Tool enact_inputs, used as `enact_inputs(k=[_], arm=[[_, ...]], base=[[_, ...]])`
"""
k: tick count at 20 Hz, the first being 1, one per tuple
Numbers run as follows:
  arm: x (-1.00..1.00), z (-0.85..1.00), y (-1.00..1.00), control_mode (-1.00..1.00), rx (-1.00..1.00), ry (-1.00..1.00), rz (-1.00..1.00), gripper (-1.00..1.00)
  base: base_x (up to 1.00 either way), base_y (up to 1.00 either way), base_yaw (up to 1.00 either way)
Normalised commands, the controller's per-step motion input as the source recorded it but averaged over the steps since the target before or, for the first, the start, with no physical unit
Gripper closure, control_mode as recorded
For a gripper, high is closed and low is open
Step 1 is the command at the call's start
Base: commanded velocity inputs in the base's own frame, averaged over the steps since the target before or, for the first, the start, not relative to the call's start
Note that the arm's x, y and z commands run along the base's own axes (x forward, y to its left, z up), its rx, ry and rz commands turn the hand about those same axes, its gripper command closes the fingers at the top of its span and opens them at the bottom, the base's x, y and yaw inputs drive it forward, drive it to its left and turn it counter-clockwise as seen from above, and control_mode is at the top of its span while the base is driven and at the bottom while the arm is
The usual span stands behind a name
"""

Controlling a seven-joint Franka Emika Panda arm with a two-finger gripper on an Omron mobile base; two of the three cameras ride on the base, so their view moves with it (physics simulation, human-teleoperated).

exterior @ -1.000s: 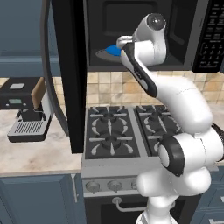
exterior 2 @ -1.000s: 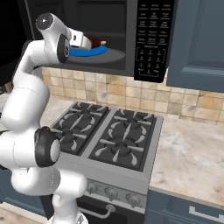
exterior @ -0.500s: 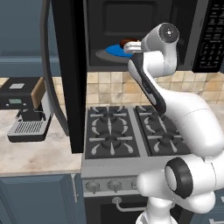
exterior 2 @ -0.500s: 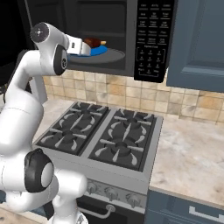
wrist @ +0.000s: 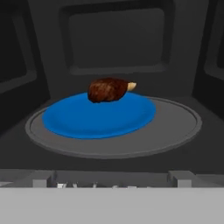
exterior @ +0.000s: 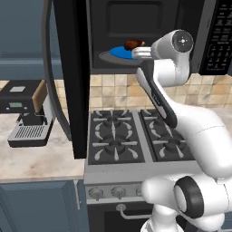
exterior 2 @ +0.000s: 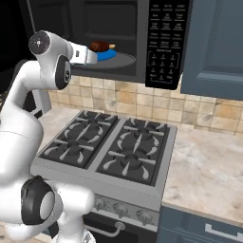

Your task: Transport the steak from the fridge to the microwave and turn on the microwave.

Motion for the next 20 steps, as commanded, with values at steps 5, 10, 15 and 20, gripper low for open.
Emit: enact_inputs(k=[5, 10, 15, 20], arm=[[-0.59, 0.00, 0.00, -1.00, 0.00, -0.07, 0.00, -1.00], [-0.59, 0.00, 0.00, -1.00, 0.00, -0.06, 0.00, -1.00], [-0.67, 0.00, 0.00, -1.00, 0.00, -0.05, 0.00, -1.00], [-0.63, 0.00, 0.00, -1.00, 0.00, -0.03, 0.00, 1.00]], base=[[0.00, 0.00, 0.00], [0.00, 0.00, 0.00], [0.00, 0.00, 0.00], [0.00, 0.00, 0.00]])
